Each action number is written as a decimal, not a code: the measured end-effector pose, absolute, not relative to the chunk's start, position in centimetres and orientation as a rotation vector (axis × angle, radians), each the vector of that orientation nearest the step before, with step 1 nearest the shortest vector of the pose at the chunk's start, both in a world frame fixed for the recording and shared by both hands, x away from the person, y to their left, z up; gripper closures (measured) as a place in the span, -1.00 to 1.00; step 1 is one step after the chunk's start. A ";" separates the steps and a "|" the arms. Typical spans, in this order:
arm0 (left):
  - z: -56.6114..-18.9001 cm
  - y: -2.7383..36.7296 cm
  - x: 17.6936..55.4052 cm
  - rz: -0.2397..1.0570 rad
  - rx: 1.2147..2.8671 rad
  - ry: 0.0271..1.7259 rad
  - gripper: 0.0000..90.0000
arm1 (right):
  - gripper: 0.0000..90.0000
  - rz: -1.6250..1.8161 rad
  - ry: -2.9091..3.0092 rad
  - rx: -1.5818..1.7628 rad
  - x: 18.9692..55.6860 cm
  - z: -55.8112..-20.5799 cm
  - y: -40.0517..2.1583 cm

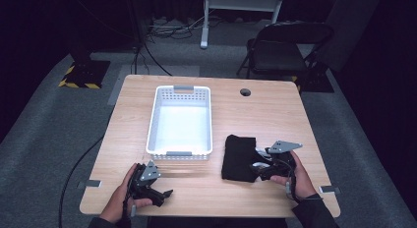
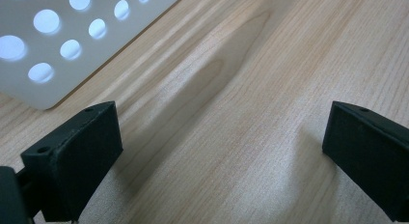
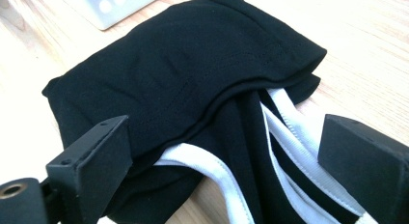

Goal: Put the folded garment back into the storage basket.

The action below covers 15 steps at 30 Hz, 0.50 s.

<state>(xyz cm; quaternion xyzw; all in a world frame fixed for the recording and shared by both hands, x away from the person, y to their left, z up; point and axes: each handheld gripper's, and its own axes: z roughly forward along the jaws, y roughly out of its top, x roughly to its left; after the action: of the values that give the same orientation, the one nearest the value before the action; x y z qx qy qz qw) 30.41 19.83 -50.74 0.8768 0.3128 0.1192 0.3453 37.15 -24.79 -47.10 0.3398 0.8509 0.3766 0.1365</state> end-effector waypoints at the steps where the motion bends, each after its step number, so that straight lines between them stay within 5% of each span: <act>1: -50.7 19.8 30.4 0.309 2.276 0.813 -0.99 | -0.88 1.092 2.465 0.979 37.2 -47.1 -24.7; 15: -50.7 19.8 30.4 0.309 2.276 0.813 -0.99 | -0.88 1.063 2.480 0.976 37.9 -47.6 -24.3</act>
<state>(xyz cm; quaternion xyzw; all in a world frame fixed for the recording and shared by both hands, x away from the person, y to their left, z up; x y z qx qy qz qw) 30.41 19.82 -50.74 0.8767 0.3132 0.1190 0.3453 37.93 -24.29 -47.62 0.3371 0.8564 0.3669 0.1356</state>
